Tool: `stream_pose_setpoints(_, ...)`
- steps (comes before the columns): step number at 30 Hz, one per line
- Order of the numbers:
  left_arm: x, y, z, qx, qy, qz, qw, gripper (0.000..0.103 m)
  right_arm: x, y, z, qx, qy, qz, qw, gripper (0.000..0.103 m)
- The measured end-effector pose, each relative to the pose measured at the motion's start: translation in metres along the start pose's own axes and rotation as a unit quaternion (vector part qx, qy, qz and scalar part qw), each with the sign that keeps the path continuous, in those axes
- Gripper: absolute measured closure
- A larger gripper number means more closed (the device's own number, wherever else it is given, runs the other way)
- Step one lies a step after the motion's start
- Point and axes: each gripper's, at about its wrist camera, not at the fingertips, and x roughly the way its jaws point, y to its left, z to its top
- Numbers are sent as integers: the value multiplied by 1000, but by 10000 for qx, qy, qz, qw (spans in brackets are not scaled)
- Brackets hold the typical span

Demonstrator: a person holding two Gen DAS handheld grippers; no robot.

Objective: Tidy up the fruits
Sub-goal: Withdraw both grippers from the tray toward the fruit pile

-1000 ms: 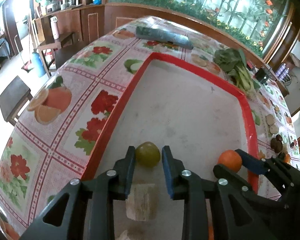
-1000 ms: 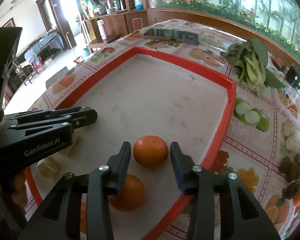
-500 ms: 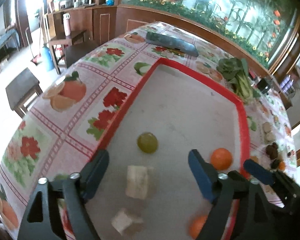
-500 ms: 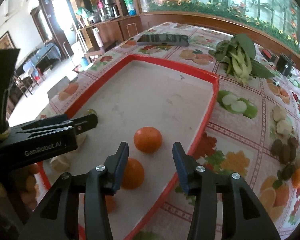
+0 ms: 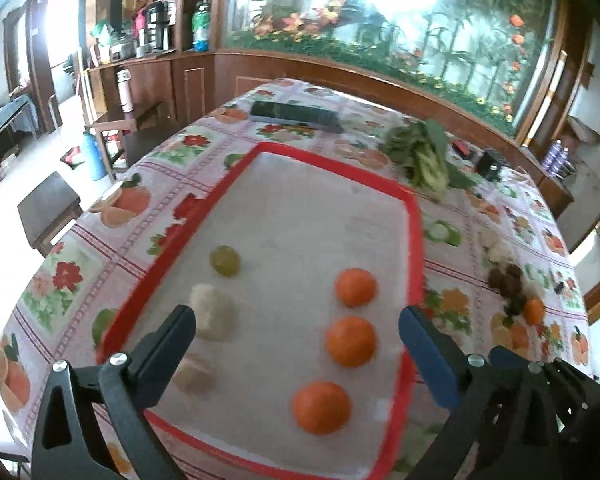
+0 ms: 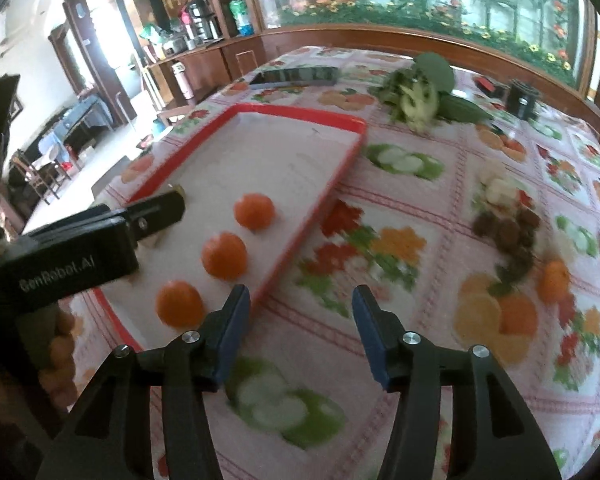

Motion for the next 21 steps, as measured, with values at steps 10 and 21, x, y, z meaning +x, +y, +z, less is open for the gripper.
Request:
stream_pose_setpoints(10, -12, -56, -22, 268, 304, -545, 9977, 0, -38, -51, -20, 522, -237, -805, 9951, 6)
stream_pose_setpoints(21, -16, -112, -43, 491, 717, -1069, 9905, 1, -56, -132, -54, 1449, -215, -1133, 9827, 6)
